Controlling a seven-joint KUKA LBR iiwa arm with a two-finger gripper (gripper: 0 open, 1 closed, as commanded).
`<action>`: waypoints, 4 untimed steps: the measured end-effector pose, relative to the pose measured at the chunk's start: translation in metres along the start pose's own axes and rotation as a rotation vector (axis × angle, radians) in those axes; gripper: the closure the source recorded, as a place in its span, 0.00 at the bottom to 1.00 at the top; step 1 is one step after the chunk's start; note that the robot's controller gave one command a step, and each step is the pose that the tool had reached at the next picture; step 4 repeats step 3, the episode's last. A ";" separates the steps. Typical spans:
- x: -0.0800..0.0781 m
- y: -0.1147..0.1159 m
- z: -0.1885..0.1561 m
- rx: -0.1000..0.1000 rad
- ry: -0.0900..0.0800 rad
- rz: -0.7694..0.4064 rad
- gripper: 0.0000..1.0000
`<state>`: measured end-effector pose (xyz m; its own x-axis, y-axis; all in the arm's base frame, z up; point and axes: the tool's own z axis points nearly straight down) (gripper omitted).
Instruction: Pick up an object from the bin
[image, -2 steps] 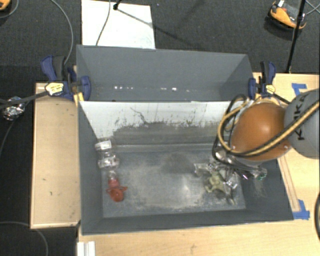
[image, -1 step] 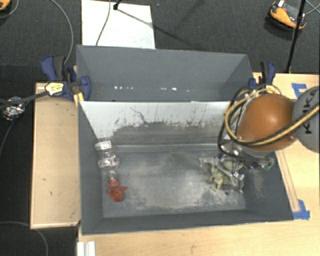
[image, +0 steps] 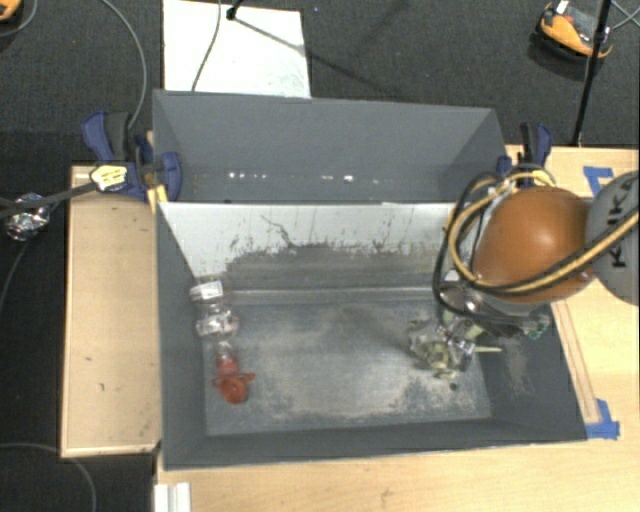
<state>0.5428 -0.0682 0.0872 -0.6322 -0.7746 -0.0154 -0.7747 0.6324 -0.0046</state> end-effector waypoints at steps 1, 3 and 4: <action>0.000 0.000 0.000 0.000 0.000 0.003 1.00; -0.011 -0.007 -0.205 0.008 -0.007 -0.090 1.00; -0.011 -0.007 -0.205 0.008 -0.007 -0.090 1.00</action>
Offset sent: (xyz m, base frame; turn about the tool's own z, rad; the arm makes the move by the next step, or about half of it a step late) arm -0.0077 -0.0004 0.0474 -0.0073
